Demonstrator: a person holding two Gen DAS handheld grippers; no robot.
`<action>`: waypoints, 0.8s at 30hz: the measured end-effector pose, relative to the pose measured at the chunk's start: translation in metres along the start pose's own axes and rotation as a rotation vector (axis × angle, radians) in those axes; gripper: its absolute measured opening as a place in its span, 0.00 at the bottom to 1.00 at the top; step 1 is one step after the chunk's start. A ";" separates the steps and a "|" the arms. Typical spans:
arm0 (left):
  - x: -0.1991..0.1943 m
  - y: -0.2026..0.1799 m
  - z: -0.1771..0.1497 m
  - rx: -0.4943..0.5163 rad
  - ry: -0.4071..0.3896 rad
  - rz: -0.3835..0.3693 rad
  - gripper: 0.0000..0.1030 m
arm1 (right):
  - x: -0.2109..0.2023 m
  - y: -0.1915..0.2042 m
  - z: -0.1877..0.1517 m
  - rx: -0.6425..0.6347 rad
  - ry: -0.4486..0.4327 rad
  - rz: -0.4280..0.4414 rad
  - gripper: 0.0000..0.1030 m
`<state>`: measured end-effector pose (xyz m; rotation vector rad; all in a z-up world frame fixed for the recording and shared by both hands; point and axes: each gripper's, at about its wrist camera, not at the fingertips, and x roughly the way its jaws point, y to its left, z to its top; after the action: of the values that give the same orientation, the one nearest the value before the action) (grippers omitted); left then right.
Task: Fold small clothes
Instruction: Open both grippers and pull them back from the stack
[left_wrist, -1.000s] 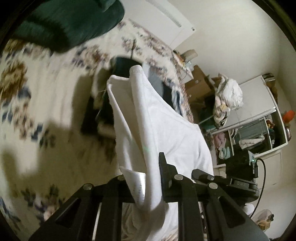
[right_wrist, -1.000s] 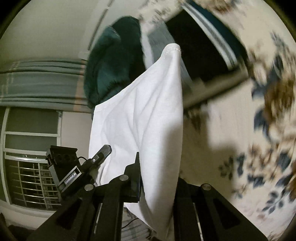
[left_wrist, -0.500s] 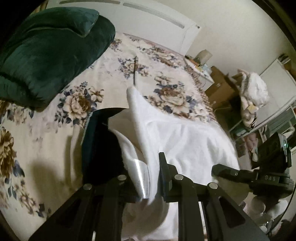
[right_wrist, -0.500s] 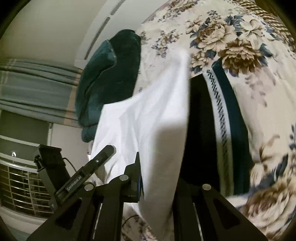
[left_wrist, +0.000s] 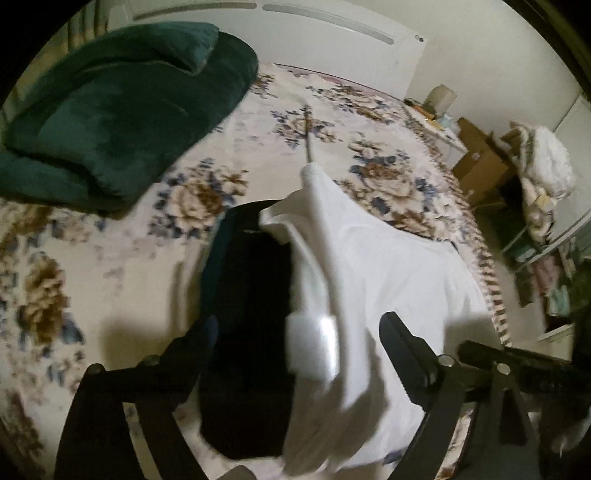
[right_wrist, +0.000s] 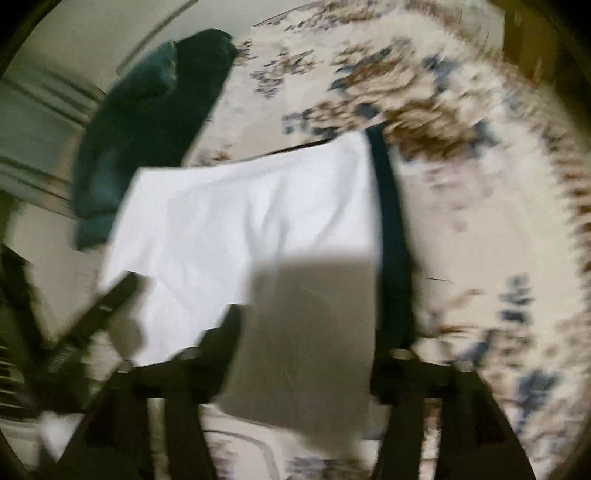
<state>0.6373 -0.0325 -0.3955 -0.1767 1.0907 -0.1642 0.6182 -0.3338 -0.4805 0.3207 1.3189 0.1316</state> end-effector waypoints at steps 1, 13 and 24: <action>-0.005 0.000 -0.003 0.002 -0.004 0.014 0.93 | -0.006 0.005 -0.008 -0.020 -0.016 -0.089 0.89; -0.114 -0.032 -0.021 0.075 -0.101 0.147 1.00 | -0.125 0.045 -0.079 -0.063 -0.226 -0.443 1.00; -0.259 -0.077 -0.055 0.112 -0.192 0.127 1.00 | -0.290 0.094 -0.152 -0.074 -0.404 -0.464 1.00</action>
<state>0.4681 -0.0545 -0.1793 -0.0219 0.8961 -0.0916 0.4072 -0.3004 -0.2153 -0.0296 0.9544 -0.2634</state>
